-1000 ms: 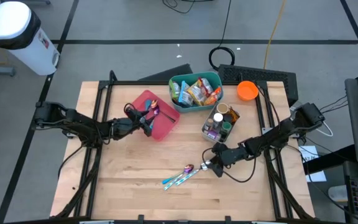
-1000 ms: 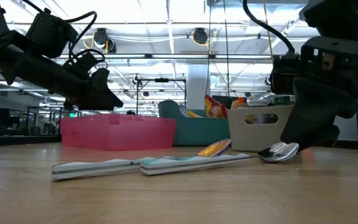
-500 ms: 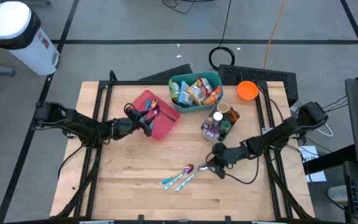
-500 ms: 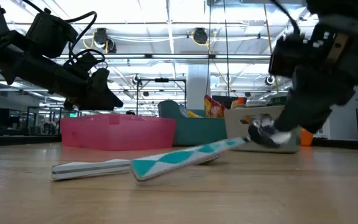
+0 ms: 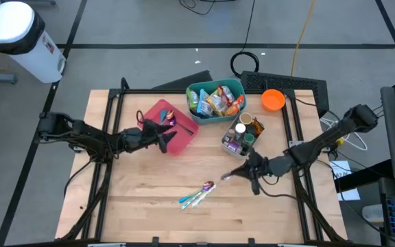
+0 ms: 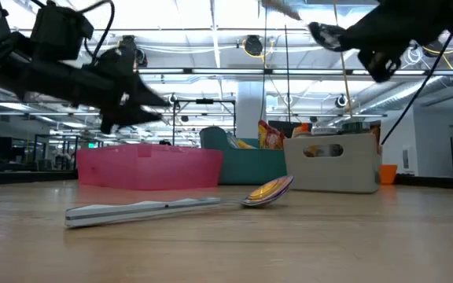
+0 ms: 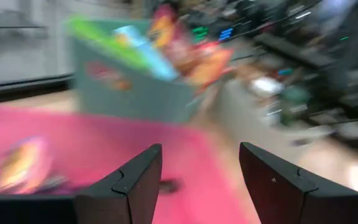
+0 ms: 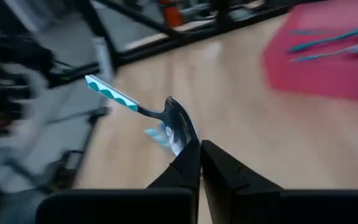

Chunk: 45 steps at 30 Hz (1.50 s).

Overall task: Pick & Place Food Item
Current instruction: Put the silver spoon into the red bin

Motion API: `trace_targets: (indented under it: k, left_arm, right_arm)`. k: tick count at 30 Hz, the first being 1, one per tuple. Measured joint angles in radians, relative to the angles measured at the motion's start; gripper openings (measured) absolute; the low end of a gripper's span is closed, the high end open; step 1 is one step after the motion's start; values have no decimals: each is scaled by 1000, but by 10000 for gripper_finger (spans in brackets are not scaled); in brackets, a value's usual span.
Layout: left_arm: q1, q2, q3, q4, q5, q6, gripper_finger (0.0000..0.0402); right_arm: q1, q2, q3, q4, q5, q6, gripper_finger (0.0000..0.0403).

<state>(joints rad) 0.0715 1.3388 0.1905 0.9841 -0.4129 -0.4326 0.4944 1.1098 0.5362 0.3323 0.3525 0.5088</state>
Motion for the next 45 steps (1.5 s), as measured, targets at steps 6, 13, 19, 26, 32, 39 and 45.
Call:
trace_targets:
  k: [6,13,19,26,32,39,45]
  left_arm:
    - [-25,0,96,58,202,-39,223]
    - [-140,62,316,-150,338,126,223]
    - [-221,172,489,-374,333,241,223]
    - [-228,282,626,-522,308,188,223]
    - [-217,369,686,-544,308,187,223]
    - [-192,403,689,-556,311,130,223]
    - [-187,403,689,-572,363,115,203]
  right_arm:
    - [-36,-57,182,-406,220,-84,1]
    - [-80,35,275,-566,336,-180,0]
    - [-90,97,275,-569,306,-199,0]
    - [-90,103,275,-538,308,-210,0]
    - [-90,103,275,-516,305,-226,0]
    - [-89,103,276,-516,306,-226,0]
    - [-89,103,276,-516,306,-226,0]
